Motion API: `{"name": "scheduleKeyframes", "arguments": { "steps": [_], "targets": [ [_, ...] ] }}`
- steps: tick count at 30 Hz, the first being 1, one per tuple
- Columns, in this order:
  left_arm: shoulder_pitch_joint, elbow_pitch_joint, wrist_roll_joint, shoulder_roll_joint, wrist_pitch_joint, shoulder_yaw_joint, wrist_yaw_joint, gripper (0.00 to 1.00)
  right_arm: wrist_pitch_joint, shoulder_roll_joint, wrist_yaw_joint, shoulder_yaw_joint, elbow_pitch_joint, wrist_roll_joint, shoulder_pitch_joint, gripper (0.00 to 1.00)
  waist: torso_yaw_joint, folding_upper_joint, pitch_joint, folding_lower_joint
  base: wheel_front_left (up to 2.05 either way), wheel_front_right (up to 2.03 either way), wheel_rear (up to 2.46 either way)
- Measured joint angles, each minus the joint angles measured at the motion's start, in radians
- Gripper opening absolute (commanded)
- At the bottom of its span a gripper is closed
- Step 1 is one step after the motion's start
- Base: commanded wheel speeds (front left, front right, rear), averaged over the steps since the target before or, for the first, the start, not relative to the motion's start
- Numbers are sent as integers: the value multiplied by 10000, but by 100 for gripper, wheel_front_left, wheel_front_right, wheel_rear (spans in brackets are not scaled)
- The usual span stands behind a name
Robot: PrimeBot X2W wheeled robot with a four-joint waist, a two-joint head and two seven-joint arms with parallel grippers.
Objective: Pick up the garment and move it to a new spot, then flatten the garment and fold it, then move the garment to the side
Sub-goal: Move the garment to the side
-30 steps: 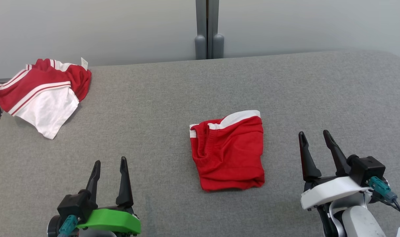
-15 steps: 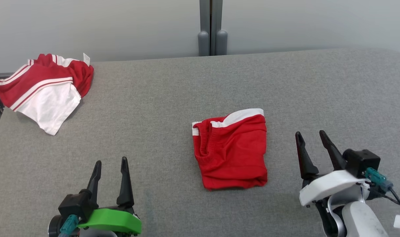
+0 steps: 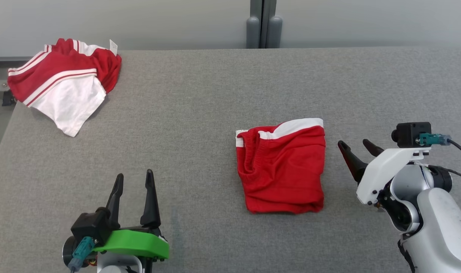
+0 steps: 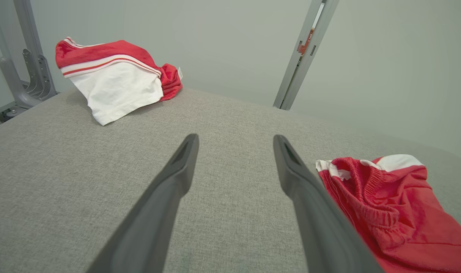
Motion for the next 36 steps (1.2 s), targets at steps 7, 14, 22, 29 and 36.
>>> {"name": "scheduleKeyframes", "arguments": {
  "steps": [7,14,22,29,36],
  "targets": [
    [-195,-35,-151,0,0,-176,82,100,1572,-374,0,278,800,731,-494,100,489,0,334,0,0,0,0],
    [-332,-125,-176,-2,0,-257,128,100,2057,-472,0,470,1753,1143,-886,100,933,0,687,0,0,0,0],
    [-555,-368,-33,0,0,-516,84,100,1511,-604,0,999,2159,1166,-1293,0,975,0,985,0,0,0,0],
    [-844,-539,286,-2,0,-686,-42,100,387,-1030,2,1402,2280,984,-2011,0,392,0,1213,0,0,0,0],
    [-1151,-481,740,31,-2,-608,-226,100,-529,-1511,2,1266,2393,984,-2544,0,-687,0,1526,0,0,0,0]
  ]
}}
